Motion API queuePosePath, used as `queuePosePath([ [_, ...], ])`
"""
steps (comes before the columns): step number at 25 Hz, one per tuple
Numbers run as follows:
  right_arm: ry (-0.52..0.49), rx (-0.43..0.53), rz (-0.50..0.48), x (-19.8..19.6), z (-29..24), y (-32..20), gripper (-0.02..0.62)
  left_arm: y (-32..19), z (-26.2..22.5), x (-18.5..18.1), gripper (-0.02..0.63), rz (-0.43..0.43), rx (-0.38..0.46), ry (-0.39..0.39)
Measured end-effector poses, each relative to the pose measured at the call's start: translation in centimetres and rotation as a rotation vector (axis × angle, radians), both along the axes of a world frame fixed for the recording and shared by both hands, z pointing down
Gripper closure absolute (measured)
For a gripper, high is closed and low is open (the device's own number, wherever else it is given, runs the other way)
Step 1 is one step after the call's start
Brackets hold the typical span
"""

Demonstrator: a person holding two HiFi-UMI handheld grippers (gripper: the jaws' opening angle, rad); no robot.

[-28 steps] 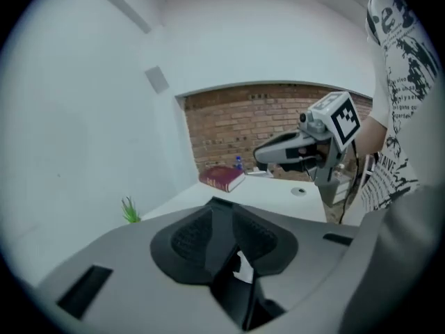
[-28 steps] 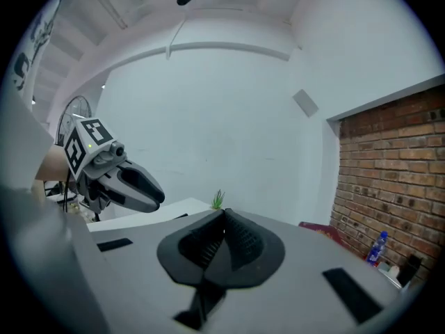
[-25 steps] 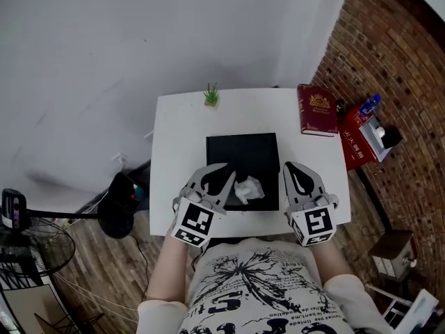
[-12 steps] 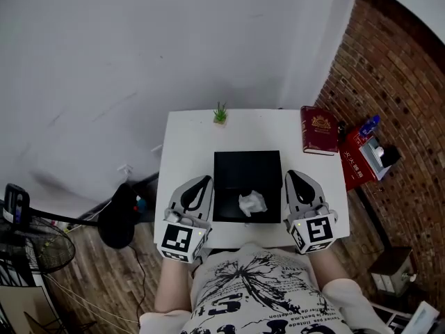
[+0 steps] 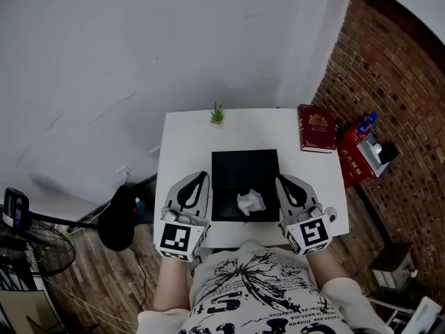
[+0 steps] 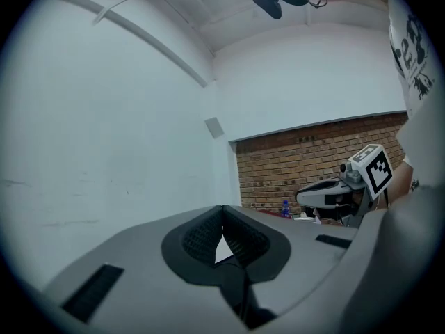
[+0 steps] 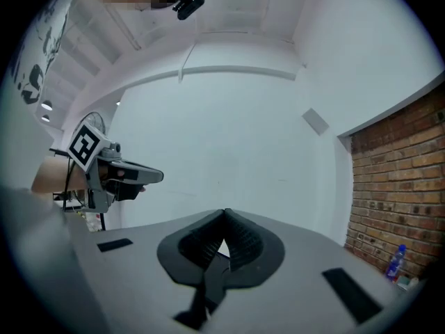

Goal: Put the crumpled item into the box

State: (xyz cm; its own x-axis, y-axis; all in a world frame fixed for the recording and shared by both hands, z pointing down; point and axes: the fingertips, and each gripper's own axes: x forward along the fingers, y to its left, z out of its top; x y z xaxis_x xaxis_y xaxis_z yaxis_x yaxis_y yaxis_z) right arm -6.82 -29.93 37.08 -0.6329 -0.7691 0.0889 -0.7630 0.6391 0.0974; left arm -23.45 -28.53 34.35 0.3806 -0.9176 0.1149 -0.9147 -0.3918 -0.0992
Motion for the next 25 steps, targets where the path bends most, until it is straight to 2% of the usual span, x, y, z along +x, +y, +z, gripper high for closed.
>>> queuePosePath([
  [16,0.012,-0.021,0.017,0.8,0.5,0.8,0.583,0.4,0.7,0.3,0.594,0.016,-0.029,-0.004],
  [20,0.033,-0.001,0.023,1.3,0.3,0.8,0.582,0.3,0.8,1.0,0.594,0.031,-0.039,-0.015],
  [25,0.007,-0.004,0.044,2.4,0.4,0.0,0.582,0.0,1.2,2.2,0.594,0.053,-0.039,-0.029],
])
